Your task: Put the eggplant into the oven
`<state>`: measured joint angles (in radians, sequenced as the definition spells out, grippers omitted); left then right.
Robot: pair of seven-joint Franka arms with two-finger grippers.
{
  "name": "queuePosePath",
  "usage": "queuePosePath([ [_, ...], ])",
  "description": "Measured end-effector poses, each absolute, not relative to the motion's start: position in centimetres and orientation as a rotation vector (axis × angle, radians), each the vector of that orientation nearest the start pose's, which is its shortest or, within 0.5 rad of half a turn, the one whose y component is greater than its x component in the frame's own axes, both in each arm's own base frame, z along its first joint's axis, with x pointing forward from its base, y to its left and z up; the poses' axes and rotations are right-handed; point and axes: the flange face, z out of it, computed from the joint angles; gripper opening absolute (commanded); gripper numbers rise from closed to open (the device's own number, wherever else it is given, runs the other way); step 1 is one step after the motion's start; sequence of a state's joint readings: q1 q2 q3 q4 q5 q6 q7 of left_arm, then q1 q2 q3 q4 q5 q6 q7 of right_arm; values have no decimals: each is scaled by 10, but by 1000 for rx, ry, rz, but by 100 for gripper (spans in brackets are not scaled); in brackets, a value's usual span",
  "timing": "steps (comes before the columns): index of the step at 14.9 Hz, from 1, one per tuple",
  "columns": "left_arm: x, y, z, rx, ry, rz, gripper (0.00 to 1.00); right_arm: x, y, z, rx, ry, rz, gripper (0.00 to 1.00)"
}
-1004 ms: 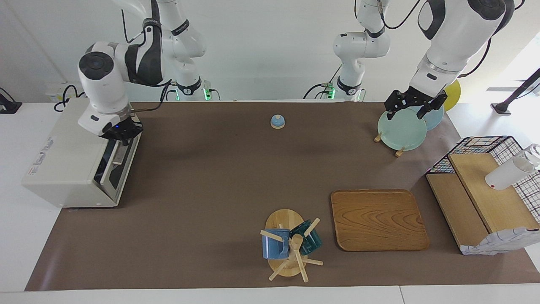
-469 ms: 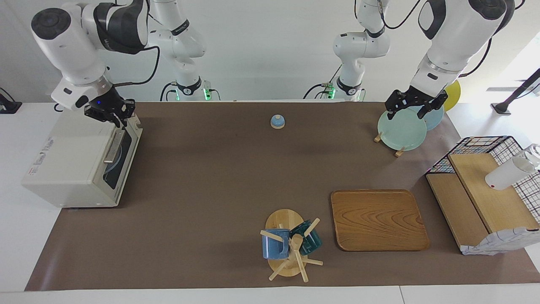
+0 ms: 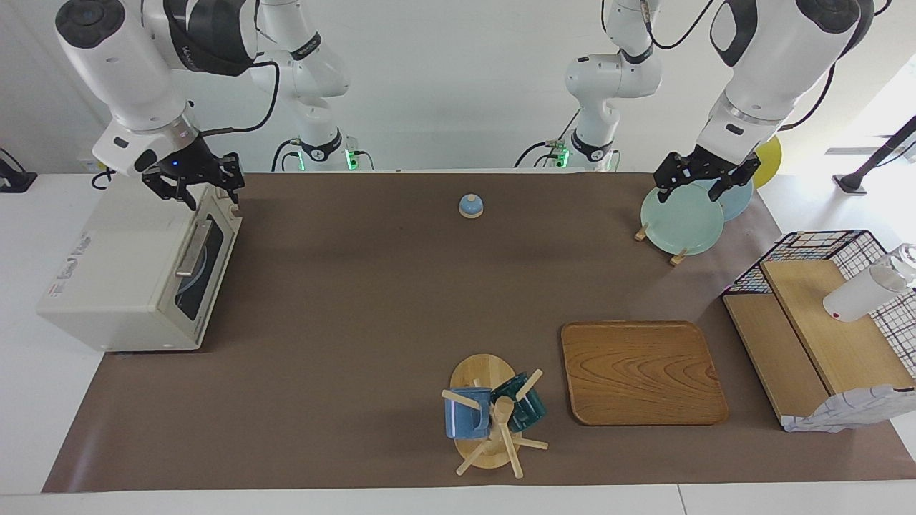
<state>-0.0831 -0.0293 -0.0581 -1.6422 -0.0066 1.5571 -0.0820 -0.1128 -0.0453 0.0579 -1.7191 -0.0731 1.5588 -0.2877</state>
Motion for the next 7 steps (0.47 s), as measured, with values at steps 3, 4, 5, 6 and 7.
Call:
queuePosePath([
  [3,537,-77,606,-3138,93,88,100,532,-32,579,-3165,-384,206,100],
  [4,537,-77,606,-3138,93,88,100,531,-26,579,-3163,-400,209,100],
  [5,537,-77,606,-3138,93,88,100,530,-23,579,-3162,-408,210,100],
  [6,537,-77,606,-3138,93,88,100,529,-22,579,-3154,-391,214,100],
  [7,537,-77,606,-3138,93,88,100,529,-24,580,-3138,-343,210,100],
])
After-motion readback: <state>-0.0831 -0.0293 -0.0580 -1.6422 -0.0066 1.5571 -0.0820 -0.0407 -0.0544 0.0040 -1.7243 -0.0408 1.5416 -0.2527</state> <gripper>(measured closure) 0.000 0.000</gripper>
